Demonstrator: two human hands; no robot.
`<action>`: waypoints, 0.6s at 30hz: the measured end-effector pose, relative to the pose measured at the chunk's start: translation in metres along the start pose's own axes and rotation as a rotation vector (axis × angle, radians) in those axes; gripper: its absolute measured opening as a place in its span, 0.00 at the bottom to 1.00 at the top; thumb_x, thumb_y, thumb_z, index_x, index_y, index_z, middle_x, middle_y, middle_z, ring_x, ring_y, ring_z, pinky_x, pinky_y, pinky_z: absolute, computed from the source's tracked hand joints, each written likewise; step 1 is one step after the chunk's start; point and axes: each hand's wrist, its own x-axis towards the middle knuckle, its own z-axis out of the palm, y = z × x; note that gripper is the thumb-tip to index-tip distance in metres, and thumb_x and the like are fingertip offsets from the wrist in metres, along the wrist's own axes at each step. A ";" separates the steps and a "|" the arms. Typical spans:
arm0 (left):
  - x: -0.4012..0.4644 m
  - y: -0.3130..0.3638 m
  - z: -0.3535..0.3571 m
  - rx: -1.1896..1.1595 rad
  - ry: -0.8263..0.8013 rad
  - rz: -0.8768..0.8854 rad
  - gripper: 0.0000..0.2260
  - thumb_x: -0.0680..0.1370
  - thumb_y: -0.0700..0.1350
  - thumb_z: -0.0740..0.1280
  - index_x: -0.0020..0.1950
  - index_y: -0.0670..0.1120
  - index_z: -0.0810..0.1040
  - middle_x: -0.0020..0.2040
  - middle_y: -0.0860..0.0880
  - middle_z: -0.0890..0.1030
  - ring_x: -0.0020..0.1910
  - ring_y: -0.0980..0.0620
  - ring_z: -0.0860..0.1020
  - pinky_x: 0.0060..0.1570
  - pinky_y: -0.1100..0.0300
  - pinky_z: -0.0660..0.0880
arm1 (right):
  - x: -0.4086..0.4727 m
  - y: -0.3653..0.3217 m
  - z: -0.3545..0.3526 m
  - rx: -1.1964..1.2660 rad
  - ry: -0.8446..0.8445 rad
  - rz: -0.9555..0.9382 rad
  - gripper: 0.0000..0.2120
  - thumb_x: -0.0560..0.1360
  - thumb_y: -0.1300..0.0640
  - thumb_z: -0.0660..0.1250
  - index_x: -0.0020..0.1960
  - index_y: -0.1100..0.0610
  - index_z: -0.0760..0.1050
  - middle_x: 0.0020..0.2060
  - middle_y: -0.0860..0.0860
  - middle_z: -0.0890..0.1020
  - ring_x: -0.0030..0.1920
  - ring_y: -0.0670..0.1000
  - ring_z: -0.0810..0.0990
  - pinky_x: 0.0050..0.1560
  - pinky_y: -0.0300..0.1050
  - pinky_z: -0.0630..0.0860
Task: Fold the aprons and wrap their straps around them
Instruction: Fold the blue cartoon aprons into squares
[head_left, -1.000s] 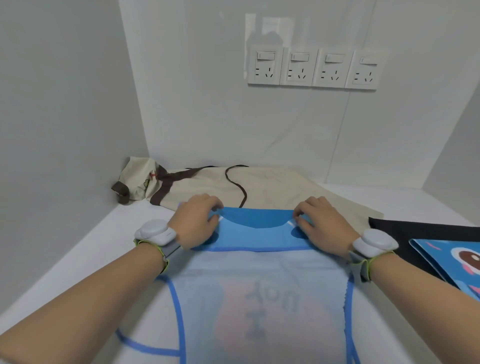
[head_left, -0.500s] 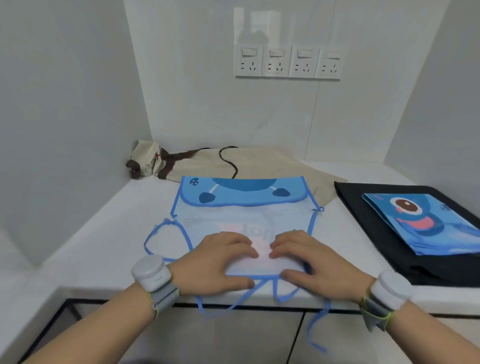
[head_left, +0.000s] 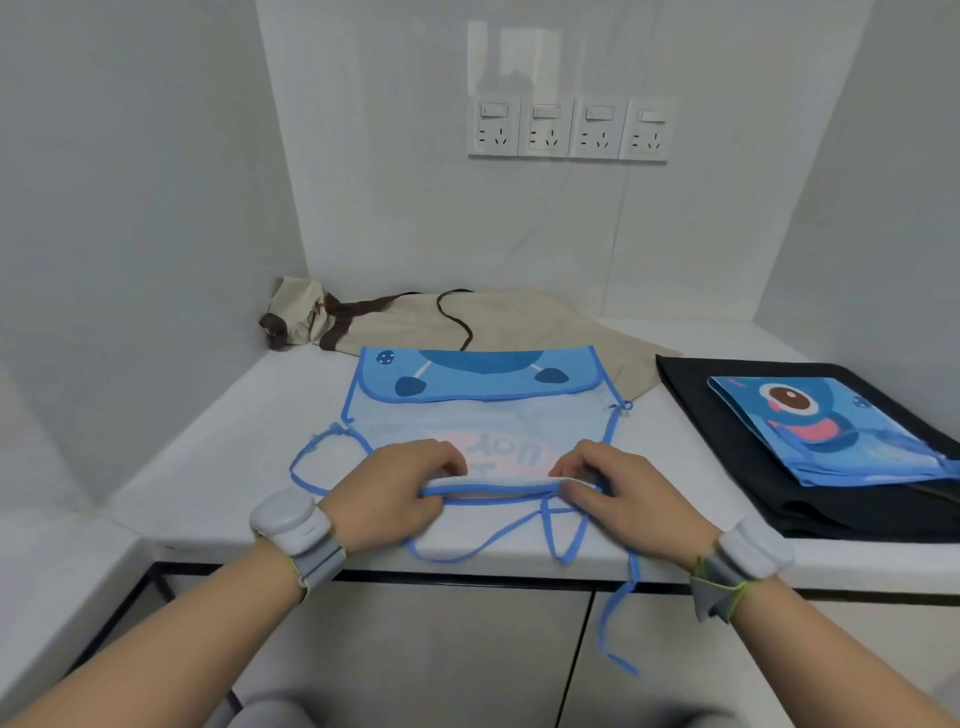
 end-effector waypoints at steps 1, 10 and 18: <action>0.000 -0.003 -0.003 -0.026 0.014 -0.022 0.13 0.72 0.41 0.64 0.53 0.55 0.77 0.49 0.59 0.80 0.48 0.60 0.77 0.51 0.58 0.75 | 0.000 0.000 -0.001 0.046 0.026 0.031 0.01 0.78 0.51 0.66 0.47 0.46 0.75 0.44 0.42 0.81 0.47 0.44 0.79 0.51 0.46 0.76; 0.039 -0.020 -0.043 -0.463 0.302 -0.231 0.08 0.71 0.51 0.69 0.45 0.49 0.81 0.39 0.47 0.81 0.37 0.53 0.76 0.42 0.53 0.73 | 0.050 -0.011 -0.035 0.316 0.170 0.072 0.06 0.75 0.58 0.69 0.48 0.49 0.75 0.31 0.50 0.79 0.36 0.50 0.75 0.43 0.45 0.71; 0.108 -0.049 -0.052 -0.663 0.460 -0.484 0.07 0.73 0.45 0.72 0.50 0.51 0.80 0.45 0.50 0.85 0.42 0.46 0.84 0.48 0.45 0.81 | 0.115 -0.001 -0.059 0.382 0.141 0.177 0.19 0.72 0.60 0.72 0.58 0.45 0.70 0.38 0.51 0.74 0.38 0.49 0.72 0.42 0.43 0.67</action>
